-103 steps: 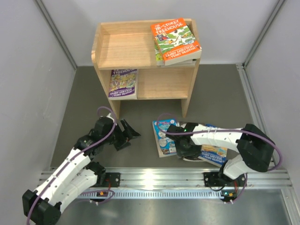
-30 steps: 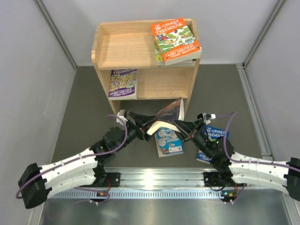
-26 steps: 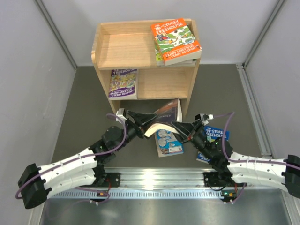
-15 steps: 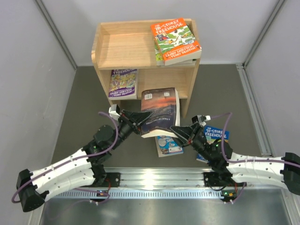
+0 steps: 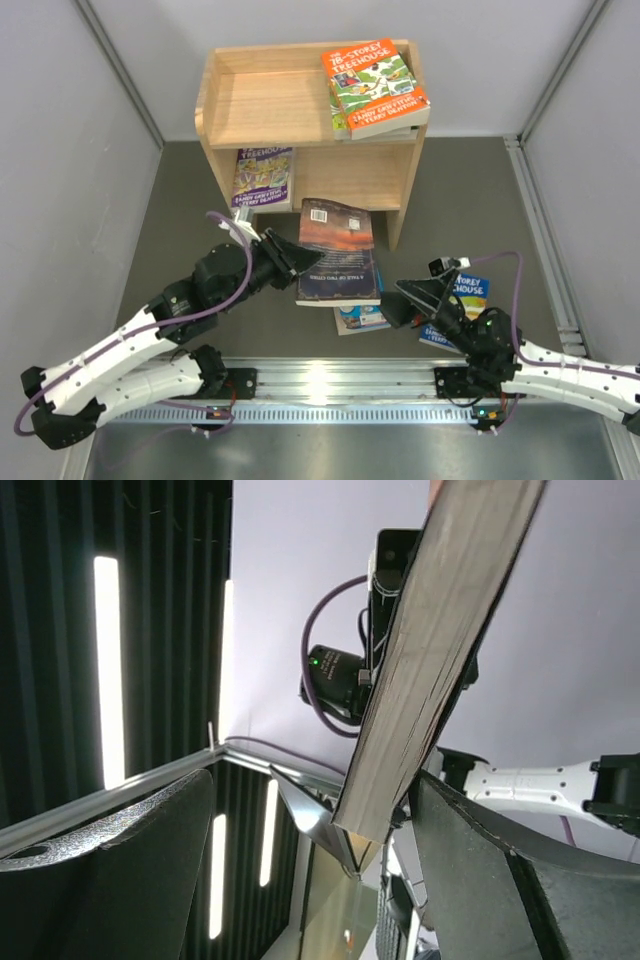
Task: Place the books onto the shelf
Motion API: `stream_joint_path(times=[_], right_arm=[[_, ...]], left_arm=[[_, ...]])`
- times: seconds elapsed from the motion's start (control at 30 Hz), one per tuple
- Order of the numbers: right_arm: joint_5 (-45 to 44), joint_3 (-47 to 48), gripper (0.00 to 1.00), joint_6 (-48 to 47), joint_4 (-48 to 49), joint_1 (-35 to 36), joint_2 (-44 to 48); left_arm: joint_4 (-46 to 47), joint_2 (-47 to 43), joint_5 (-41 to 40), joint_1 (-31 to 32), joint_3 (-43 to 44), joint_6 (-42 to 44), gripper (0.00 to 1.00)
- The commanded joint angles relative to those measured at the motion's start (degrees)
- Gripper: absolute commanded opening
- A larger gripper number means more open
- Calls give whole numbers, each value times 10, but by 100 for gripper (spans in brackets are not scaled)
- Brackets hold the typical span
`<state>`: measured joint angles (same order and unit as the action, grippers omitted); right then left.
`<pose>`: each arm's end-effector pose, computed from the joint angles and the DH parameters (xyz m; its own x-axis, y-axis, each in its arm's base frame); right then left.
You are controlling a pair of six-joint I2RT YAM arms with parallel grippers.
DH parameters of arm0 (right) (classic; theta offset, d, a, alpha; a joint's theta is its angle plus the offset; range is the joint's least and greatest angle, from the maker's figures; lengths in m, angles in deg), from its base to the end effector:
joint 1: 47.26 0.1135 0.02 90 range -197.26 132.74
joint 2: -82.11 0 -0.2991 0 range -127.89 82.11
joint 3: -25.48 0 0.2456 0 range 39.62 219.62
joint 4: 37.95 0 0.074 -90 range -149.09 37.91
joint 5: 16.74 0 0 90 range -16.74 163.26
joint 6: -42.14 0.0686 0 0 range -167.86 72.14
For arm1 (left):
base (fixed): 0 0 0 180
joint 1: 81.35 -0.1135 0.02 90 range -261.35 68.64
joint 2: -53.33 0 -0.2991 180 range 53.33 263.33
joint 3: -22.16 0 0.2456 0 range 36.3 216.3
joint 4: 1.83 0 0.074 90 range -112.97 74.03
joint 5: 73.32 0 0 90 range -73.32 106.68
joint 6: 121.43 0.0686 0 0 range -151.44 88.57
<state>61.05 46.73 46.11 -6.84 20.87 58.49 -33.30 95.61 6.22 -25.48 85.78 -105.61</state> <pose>0.0563 0.1013 0.2910 -0.8484 0.5040 0.1622 -0.1207 -0.4823 0.8677 0.1039 -0.1310 0.3792 -0.7136 -0.6335 -0.2991 0.0996 0.3308 -0.9384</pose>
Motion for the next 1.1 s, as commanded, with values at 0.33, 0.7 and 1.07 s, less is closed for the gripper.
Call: stream_joint_path(times=[0.33,0.7,1.07], right_arm=[[8,114,77,-46,-93,3,-60],[10,93,67,-20,-119,3,-84],[-2,98,49,7,-24,2,-188]], left_arm=[[-46,40,-27,47,46,80,0],[-76,-21,-83,49,48,76,0],[-80,-37,-81,49,43,68,0]])
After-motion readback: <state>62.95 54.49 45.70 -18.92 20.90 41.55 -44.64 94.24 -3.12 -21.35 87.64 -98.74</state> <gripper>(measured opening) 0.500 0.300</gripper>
